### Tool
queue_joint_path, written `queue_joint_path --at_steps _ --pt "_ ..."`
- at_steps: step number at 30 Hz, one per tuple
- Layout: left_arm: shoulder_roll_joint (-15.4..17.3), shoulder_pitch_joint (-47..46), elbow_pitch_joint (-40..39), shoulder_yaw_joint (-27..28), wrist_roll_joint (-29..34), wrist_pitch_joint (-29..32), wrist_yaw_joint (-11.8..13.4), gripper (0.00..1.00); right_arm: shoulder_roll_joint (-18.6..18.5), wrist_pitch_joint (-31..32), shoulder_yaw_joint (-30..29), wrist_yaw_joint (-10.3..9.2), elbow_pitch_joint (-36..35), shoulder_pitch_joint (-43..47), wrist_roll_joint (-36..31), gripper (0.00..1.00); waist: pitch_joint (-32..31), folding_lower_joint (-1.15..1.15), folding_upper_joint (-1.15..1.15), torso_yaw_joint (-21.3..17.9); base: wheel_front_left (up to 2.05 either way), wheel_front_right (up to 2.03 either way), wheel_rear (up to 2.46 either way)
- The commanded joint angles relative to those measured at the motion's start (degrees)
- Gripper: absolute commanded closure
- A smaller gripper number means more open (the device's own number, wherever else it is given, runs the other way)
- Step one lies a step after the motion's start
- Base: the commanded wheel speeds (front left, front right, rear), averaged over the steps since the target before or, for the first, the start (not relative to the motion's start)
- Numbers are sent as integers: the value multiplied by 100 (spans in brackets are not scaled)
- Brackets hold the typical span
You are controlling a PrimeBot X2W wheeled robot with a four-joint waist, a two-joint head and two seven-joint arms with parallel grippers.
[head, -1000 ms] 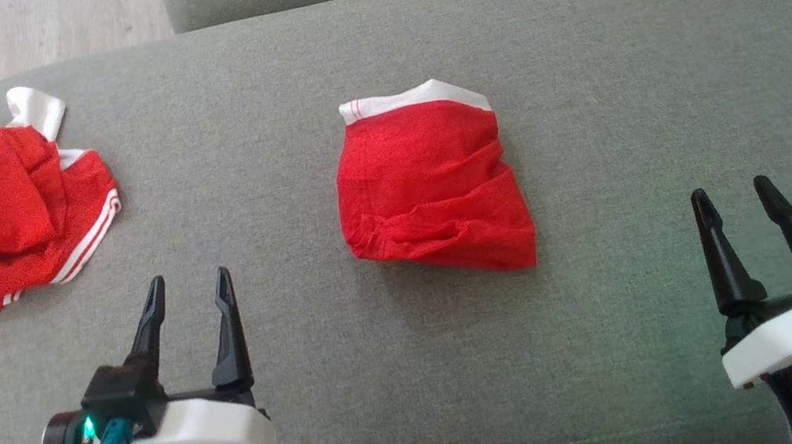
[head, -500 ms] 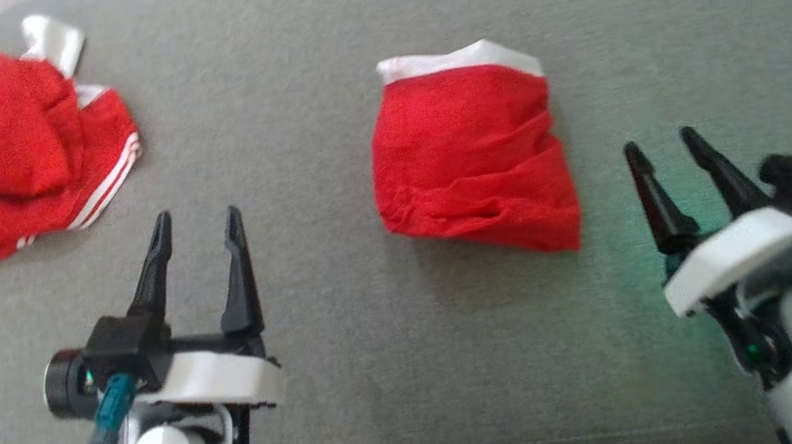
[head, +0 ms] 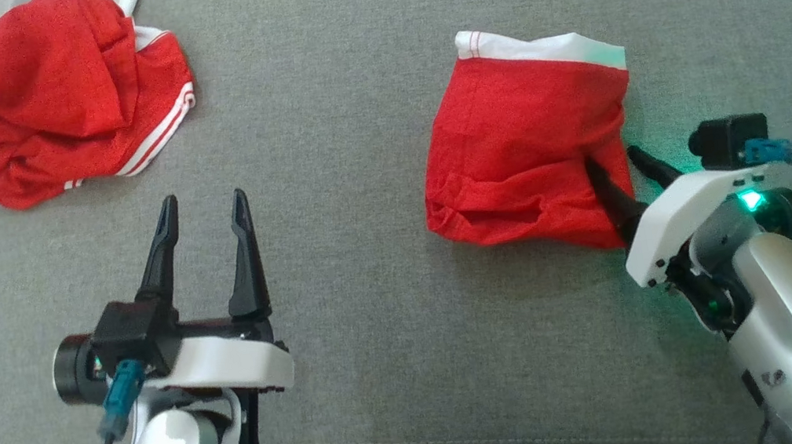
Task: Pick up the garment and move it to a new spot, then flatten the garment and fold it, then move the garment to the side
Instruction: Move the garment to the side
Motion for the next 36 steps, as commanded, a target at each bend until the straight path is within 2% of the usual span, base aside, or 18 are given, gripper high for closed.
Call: queue_joint_path --at_steps 1,6,11,22,28,36 --pt "38 -215 -194 173 28 -68 -2 0 74 107 199 21 -26 -11 35 100 -7 0 0 -9 0 0 0" --pt "42 -169 -263 257 58 -70 9 0 -1 3 243 21 -273 -16 -56 100 -52 0 0 -120 0 0 0" --pt "61 -111 -346 312 105 -70 9 0 -237 -7 308 21 -702 238 -244 100 -112 0 0 -384 0 0 0" --pt "195 -163 -484 302 206 -71 -52 0 -819 253 158 21 -1606 722 -346 100 26 0 0 -1456 0 0 0" --pt "287 -322 -602 239 282 -7 -89 0 -990 146 206 21 -1555 429 -282 100 307 0 0 -1887 0 0 0" --pt "467 -707 -902 115 435 225 -196 0 -1524 -399 -109 21 -944 -502 -251 100 937 0 0 -2403 0 0 0"
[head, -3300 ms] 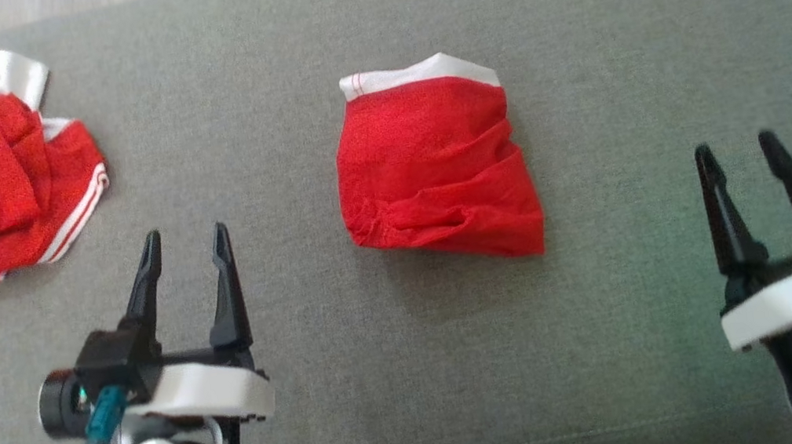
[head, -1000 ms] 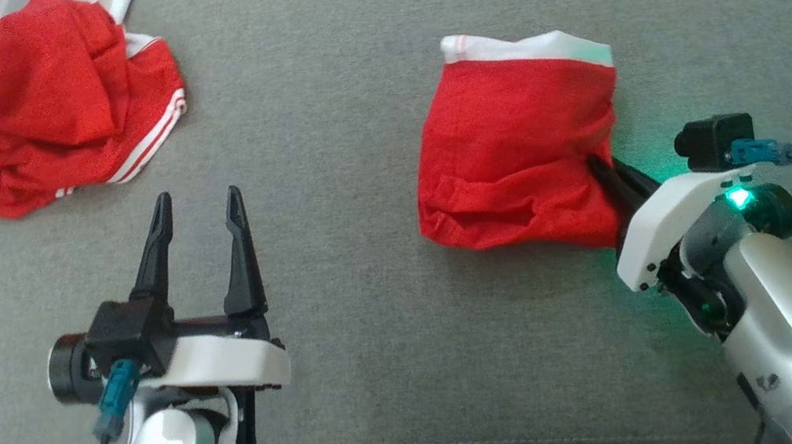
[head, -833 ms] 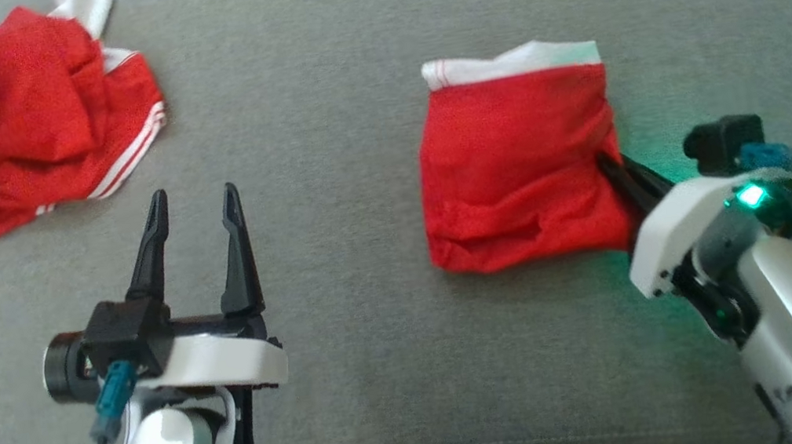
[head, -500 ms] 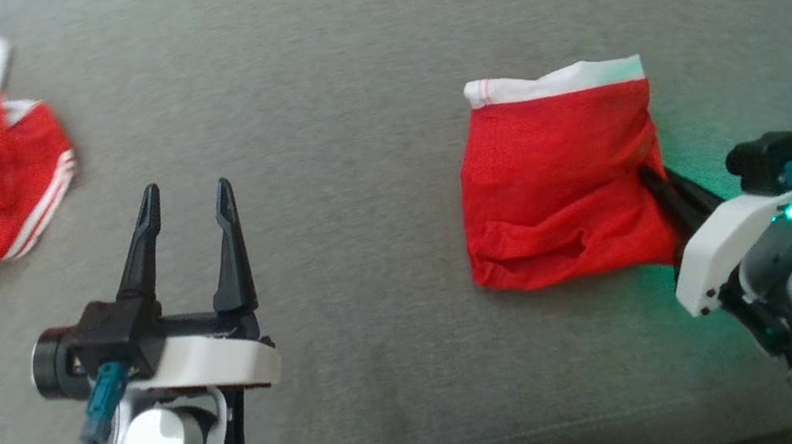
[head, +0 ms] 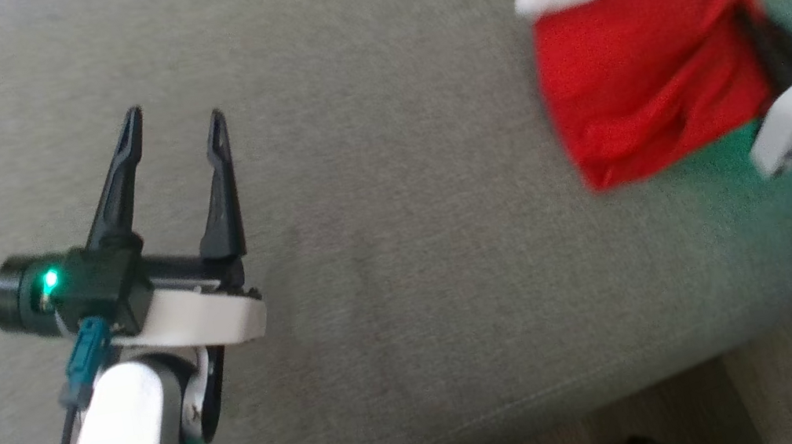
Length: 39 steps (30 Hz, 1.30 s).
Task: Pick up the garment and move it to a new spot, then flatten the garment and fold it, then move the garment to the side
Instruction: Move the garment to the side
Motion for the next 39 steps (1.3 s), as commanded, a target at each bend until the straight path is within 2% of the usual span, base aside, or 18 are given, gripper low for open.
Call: queue_joint_path --at_steps 1,6,12,16,22,29,32,39 --pt "120 -218 -239 113 63 34 -18 0 -214 -104 -50 21 -56 -154 9 100 318 -1 0 -287 0 0 0" --pt "202 -499 -393 -17 180 169 -112 0 -431 -411 -402 21 307 -614 67 100 660 -1 0 -500 0 0 0" --pt "285 -828 -560 -141 298 294 -212 0 -408 -668 -694 21 515 -941 89 100 1038 -1 0 -720 0 0 0" --pt "307 -1094 -702 -252 372 400 -285 0 -313 -899 -1128 21 772 -1187 -57 100 1361 -1 0 -841 0 0 0" --pt "309 -1342 -738 -361 425 471 -343 0 -190 -1162 -1438 21 1134 -1541 -286 100 1674 -1 0 -893 0 0 0" --pt "281 -1509 -666 -437 401 415 -378 0 -199 -1522 -1657 21 1689 -1956 -590 99 1939 -1 0 -782 0 0 0" --pt "254 -1534 -578 -448 367 331 -367 0 -173 -1696 -1786 21 1882 -2010 -732 0 1945 -1 0 -696 0 0 0" --pt "182 -1447 -331 -438 255 109 -298 0 -20 -1982 -2054 21 1923 -1782 -1039 0 1652 -1 0 -499 0 0 0"
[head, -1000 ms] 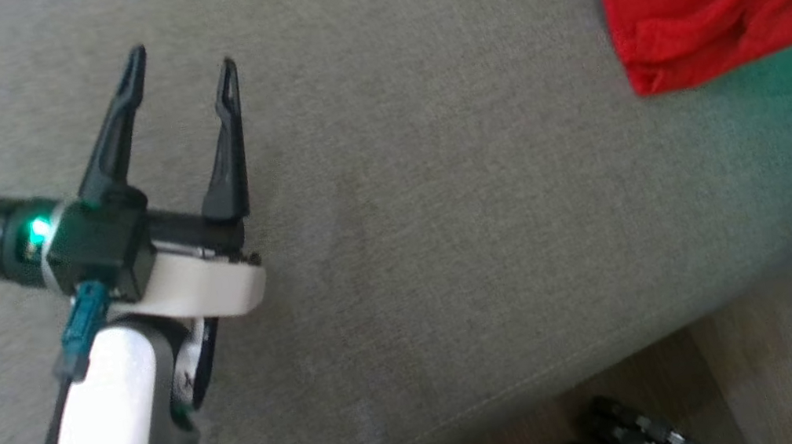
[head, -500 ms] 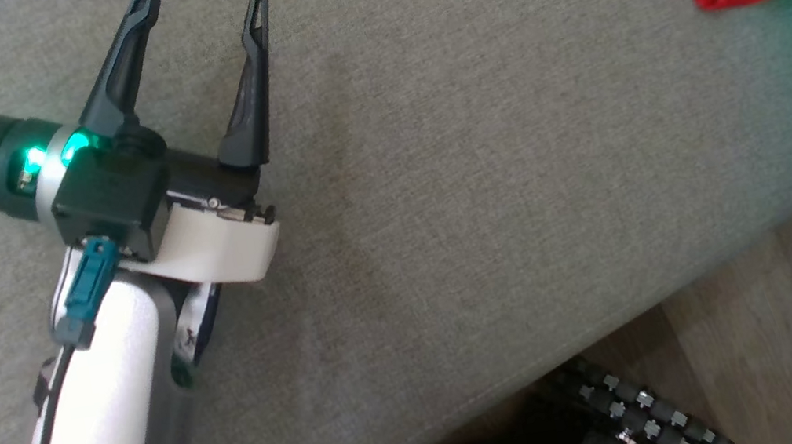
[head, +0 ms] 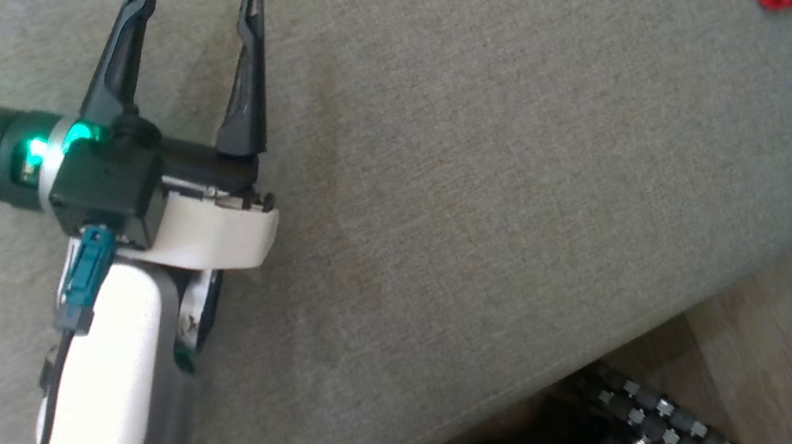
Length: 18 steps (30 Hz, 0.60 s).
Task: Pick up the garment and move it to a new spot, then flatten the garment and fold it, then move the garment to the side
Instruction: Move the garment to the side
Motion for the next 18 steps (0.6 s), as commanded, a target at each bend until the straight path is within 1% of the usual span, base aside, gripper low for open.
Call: queue_joint_path --at_steps 1,5,11,14,18 --pt "19 58 -136 121 -37 -58 37 0 -51 -80 -4 21 -240 295 -47 0 -187 0 0 113 0 0 0" --pt "1 295 14 211 -144 -177 157 0 272 -152 169 21 -958 821 -157 0 -573 0 0 260 0 0 0" --pt "-60 773 184 342 -339 -296 346 0 919 -166 455 21 -2563 1925 -264 0 -1175 0 0 581 0 0 0" --pt "-114 982 239 377 -420 -332 427 0 1212 -41 634 21 -3314 2446 -304 0 -1424 0 0 798 0 0 0" --pt "-175 1203 307 426 -518 -368 509 0 1469 249 825 21 -4109 3024 -293 0 -1720 0 0 1121 0 0 0"
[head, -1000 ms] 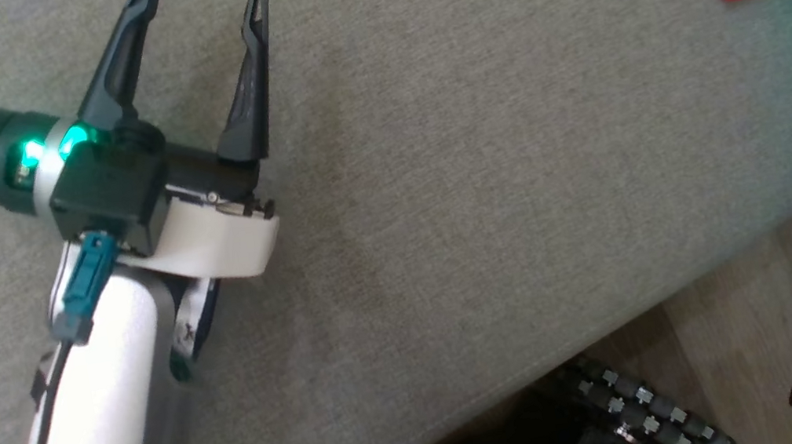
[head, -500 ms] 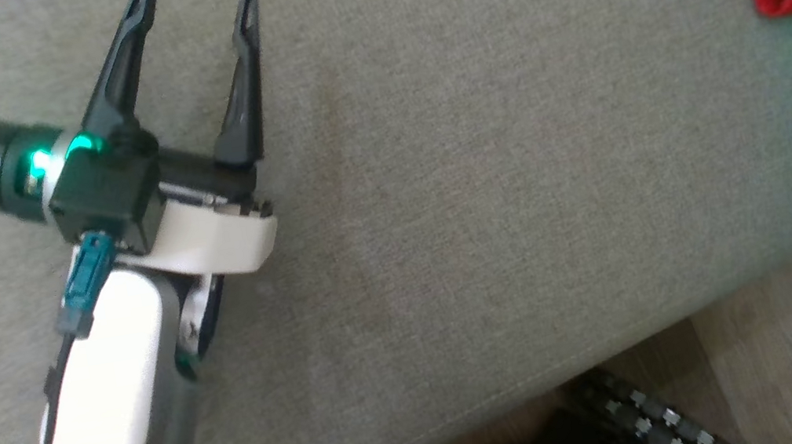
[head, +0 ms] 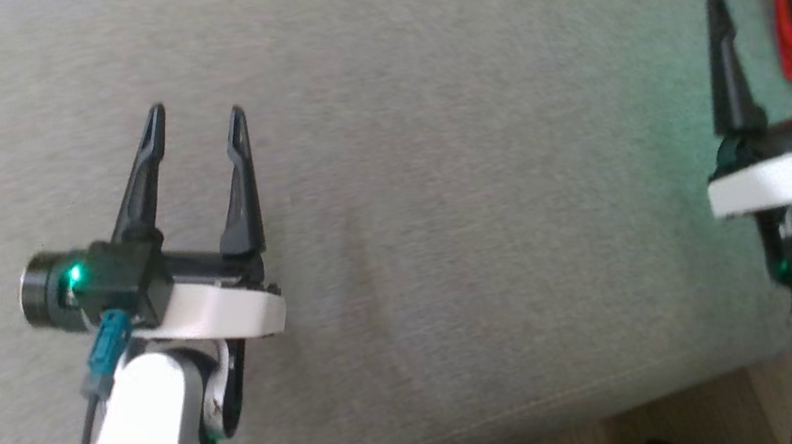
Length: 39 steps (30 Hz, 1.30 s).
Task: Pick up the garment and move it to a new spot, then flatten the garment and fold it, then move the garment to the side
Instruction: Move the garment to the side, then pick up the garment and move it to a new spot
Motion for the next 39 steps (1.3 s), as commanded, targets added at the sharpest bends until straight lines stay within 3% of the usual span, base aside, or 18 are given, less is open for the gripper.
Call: queue_joint_path --at_steps 1,13,23,39 --pt "23 34 -148 200 -25 -40 54 0 19 66 136 21 -344 147 -17 0 -353 1 0 370 0 0 0" --pt "26 714 -41 409 -222 -78 227 0 243 739 292 21 -1263 1182 12 0 -1211 1 0 933 0 0 0" --pt "83 1139 10 427 -303 -81 285 0 289 1047 221 21 -1549 1805 79 0 -1688 1 0 946 0 0 0" --pt "154 1283 12 404 -352 -1 378 0 304 1148 287 21 -1620 2005 225 0 -1801 1 0 877 0 0 0"
